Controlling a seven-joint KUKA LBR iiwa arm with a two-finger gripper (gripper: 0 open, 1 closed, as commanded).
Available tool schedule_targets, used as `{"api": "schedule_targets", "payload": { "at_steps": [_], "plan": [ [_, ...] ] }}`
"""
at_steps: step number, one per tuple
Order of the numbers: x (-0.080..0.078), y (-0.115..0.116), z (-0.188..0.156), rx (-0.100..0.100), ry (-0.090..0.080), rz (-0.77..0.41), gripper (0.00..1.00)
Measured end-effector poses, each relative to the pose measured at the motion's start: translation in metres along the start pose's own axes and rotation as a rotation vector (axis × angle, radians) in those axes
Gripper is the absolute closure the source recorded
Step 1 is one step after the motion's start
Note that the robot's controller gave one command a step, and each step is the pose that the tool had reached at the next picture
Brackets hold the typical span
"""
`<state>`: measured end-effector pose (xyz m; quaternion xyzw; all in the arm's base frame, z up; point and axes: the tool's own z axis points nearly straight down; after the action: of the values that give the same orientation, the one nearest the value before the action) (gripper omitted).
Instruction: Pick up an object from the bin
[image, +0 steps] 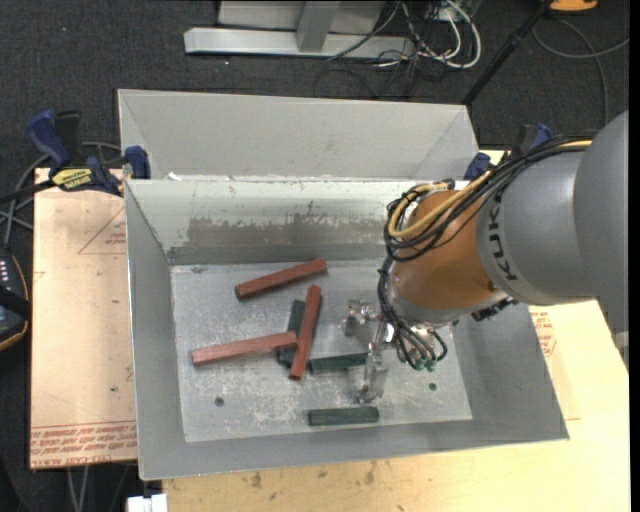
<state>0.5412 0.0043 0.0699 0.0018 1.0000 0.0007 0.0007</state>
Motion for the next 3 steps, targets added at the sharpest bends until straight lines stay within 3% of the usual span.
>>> {"api": "schedule_targets", "payload": {
  "at_steps": [1, 2, 3],
  "plan": [
    [0.000, 0.000, -0.001, 0.000, -0.001, 0.000, 1.00],
    [0.003, -0.002, -0.145, 0.001, -0.010, -0.039, 1.00],
    [0.005, -0.002, -0.141, 0.001, -0.002, -0.039, 0.00]
  ]
}}
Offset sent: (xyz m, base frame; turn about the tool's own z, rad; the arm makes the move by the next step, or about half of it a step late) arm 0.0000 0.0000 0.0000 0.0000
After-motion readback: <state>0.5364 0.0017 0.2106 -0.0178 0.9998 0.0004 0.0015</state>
